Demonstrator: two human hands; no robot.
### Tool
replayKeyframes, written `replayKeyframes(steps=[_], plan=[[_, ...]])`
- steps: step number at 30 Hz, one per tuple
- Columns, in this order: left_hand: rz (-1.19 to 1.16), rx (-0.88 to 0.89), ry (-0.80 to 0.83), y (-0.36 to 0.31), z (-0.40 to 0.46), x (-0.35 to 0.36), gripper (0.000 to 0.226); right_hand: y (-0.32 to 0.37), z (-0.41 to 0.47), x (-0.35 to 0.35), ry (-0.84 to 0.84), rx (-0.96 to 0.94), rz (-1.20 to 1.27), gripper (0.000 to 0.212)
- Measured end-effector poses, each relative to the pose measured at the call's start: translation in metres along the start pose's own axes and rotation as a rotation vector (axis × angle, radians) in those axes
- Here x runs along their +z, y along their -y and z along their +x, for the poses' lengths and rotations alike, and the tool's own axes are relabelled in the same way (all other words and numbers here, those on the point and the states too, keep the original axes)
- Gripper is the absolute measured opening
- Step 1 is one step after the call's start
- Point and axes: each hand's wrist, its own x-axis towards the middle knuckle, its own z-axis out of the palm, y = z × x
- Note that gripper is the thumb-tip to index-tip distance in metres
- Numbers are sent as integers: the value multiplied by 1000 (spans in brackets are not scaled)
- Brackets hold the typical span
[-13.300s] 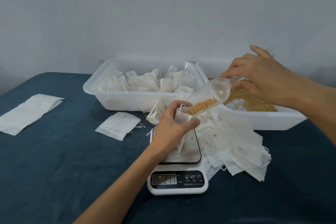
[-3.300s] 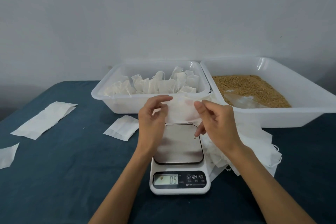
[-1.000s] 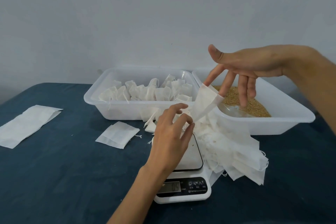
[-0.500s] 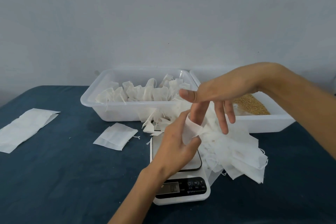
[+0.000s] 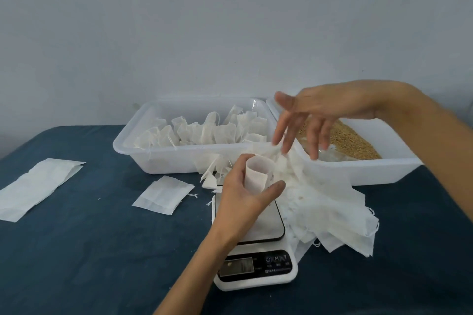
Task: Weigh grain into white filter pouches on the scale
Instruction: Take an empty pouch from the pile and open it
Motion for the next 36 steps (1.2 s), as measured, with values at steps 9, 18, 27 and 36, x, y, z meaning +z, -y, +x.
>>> replayKeyframes(steps=[9, 18, 27, 36], plan=[[10, 9, -60, 12, 6, -2, 40, -182, 2, -1, -355, 628, -355, 46], [-37, 5, -46, 15, 7, -3, 29, -222, 25, 6, -327, 649, -438, 29], [-47, 33, -56, 14, 8, -4, 27, -216, -14, -16, -580, 936, -521, 13], [-51, 23, -46, 11, 7, -1, 26, -205, 4, -22, -475, 1056, -675, 9]])
